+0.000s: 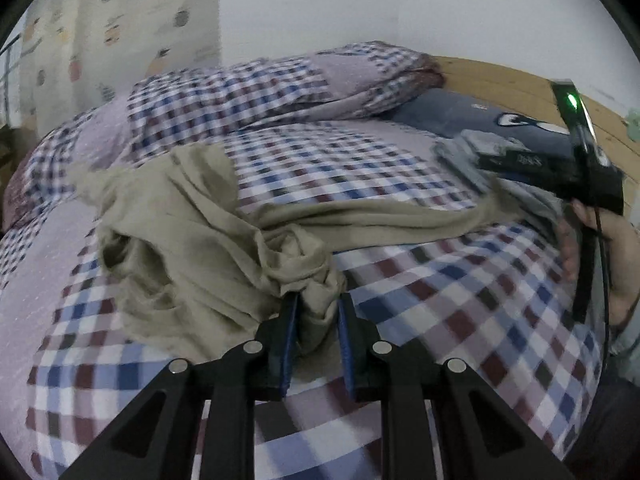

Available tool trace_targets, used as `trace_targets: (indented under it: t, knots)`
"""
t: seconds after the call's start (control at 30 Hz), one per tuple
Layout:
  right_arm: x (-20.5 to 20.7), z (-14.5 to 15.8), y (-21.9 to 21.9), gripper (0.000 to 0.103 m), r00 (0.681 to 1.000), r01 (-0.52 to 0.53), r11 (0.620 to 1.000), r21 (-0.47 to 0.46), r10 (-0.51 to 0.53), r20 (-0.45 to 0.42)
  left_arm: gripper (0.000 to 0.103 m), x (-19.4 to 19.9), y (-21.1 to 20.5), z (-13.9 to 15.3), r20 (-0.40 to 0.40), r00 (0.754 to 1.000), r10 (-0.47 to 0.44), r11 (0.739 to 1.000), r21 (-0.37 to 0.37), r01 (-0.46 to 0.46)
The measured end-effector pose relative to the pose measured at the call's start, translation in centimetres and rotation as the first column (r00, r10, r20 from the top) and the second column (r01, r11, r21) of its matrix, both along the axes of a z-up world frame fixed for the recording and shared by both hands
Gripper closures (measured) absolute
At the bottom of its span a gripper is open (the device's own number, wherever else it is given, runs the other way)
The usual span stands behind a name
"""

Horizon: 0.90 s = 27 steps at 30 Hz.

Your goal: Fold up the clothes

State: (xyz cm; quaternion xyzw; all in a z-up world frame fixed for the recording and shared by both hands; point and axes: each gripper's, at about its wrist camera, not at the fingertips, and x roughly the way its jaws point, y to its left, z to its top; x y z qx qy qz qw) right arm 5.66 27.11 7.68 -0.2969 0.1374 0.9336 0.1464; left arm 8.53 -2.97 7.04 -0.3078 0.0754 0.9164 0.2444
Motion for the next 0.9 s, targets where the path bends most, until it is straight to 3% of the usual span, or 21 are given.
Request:
trace_targets:
  t: [0.1, 0.2, 0.27, 0.3, 0.37, 0.43, 0.47, 0.5, 0.67, 0.77, 0.9]
  knots:
    - [-0.1, 1.1, -3.3, 0.05, 0.975, -0.212, 0.976, -0.051, 0.207, -0.077, 0.085, 1.3, 3.0, 0.1, 0.005, 0.992, -0.124, 0.991, 0.046, 0.124]
    - [-0.8, 0.4, -6.3, 0.05, 0.892, -0.453, 0.873, -0.181, 0.442, -0.096, 0.085, 3.3, 6.4, -0.6, -0.006, 0.973, -0.229, 0.973, -0.009, 0.229]
    - [-1.2, -0.6, -8.1, 0.05, 0.82, -0.569, 0.781, -0.257, 0.563, -0.102, 0.085, 4.2, 7.5, -1.2, -0.009, 0.965, -0.262, 0.964, -0.053, 0.261]
    - [-1.4, -1.2, -8.8, 0.05, 0.796, -0.597, 0.751, -0.283, 0.598, -0.093, 0.084, 4.6, 7.8, -1.6, -0.008, 0.962, -0.273, 0.959, -0.077, 0.271]
    - [-1.7, -2.1, -9.2, 0.05, 0.782, -0.609, 0.728, -0.316, 0.617, -0.085, 0.078, 4.8, 7.6, -1.9, 0.003, 0.965, -0.262, 0.96, -0.098, 0.261]
    - [-2.1, -2.9, -9.5, 0.05, 0.769, -0.617, 0.705, -0.35, 0.634, -0.081, 0.06, 4.7, 6.7, -1.9, 0.005, 0.972, -0.234, 0.968, -0.088, 0.234]
    - [-2.3, -3.2, -9.0, 0.05, 0.774, -0.61, 0.699, -0.374, 0.627, -0.091, 0.043, 4.6, 6.1, -1.8, 0.001, 0.976, -0.22, 0.973, -0.077, 0.219]
    - [-2.5, -3.4, -8.6, 0.05, 0.778, -0.603, 0.692, -0.397, 0.62, -0.101, 0.034, 4.4, 5.2, -1.4, -0.009, 0.981, -0.196, 0.979, -0.05, 0.196]
    - [-3.5, -4.5, -7.3, 0.048, 0.79, -0.578, 0.648, -0.497, 0.596, -0.142, 0.03, 3.0, -0.5, 0.3, -0.026, 0.998, -0.061, 0.992, 0.107, 0.063]
    - [-2.5, -3.9, -9.1, 0.049, 0.762, -0.62, 0.643, -0.449, 0.631, -0.149, 0.021, 1.9, -3.8, 0.4, -0.009, 0.998, 0.057, 0.985, 0.163, -0.055]
    - [-1.2, -3.2, -11.8, 0.05, 0.724, -0.673, 0.652, -0.349, 0.677, -0.133, 0.021, 0.4, -7.3, -0.8, 0.072, 0.976, 0.205, 0.958, 0.191, -0.216]
